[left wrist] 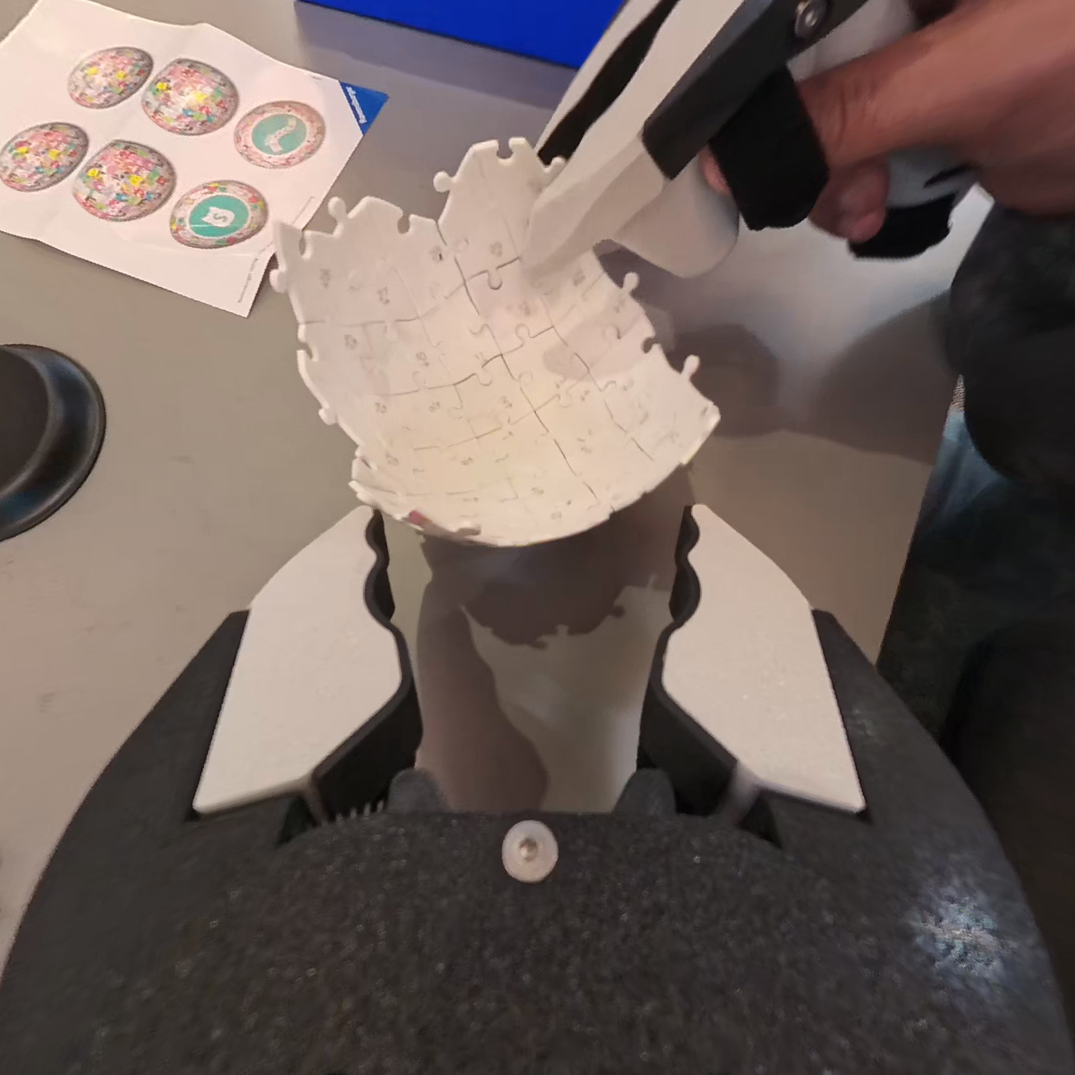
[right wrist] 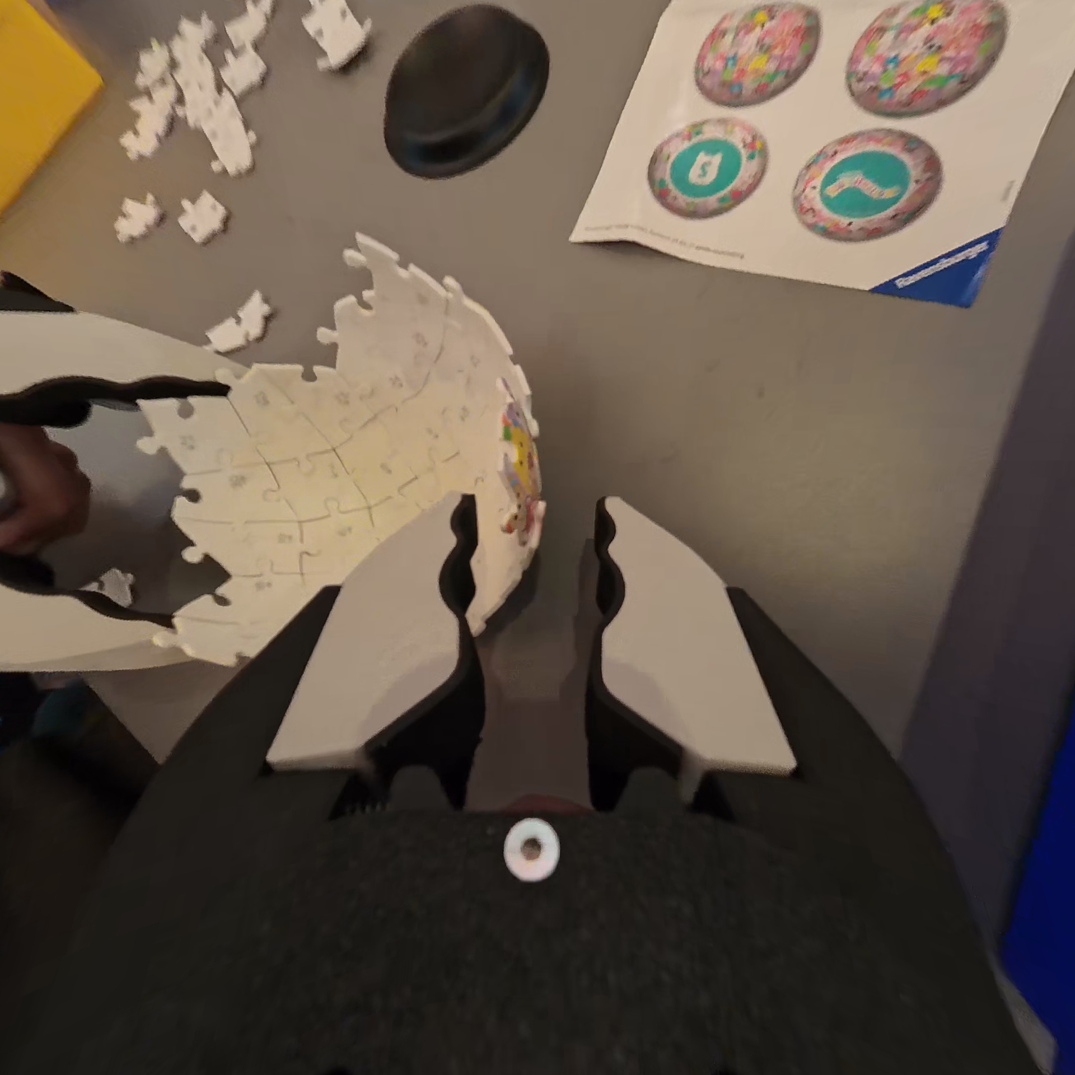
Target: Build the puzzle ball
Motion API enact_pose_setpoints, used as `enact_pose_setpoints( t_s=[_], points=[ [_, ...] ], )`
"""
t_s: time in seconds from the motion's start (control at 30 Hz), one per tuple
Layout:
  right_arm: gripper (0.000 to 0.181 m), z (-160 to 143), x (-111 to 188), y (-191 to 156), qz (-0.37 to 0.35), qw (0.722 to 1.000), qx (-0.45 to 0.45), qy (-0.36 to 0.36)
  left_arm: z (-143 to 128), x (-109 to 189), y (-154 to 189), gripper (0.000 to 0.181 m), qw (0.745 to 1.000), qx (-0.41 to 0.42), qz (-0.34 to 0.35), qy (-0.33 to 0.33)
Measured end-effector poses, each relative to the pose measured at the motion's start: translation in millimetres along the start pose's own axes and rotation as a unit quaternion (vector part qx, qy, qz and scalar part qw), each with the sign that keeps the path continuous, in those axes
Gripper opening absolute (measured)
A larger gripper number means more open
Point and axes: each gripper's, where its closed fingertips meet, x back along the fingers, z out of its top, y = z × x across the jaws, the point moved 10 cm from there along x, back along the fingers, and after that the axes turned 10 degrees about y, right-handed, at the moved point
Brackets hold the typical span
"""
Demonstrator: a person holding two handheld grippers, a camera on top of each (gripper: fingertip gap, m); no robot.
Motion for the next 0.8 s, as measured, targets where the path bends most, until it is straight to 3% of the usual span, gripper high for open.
enact_pose_setpoints(
  t_s=[0.33, 0.5, 0.67, 0.8],
  points=[
    [0.005, 0.4, -4.3, 3.3, -0.003, 1.000, 0.004, -0.001, 0.2, 5.6, 9.0, 0.093, 1.000, 0.009, -0.022, 0.010],
    [0.004, 3.2, -7.7, 5.3, 0.016, 0.999, 0.029, -0.008, -2.8, 27.3, 2.9, 0.092, 0.999, 0.031, -0.022, 0.033],
    [0.003, 7.4, -7.5, 6.9, 0.041, 0.998, 0.038, -0.012, 11.0, 57.7, -34.4, 0.075, 0.997, 0.034, -0.028, 0.069],
    [0.003, 10.3, -8.3, 5.7, 0.043, 0.997, 0.062, -0.011, 29.8, 51.5, -71.0, 0.067, 0.997, 0.012, -0.062, 0.050]
  ],
)
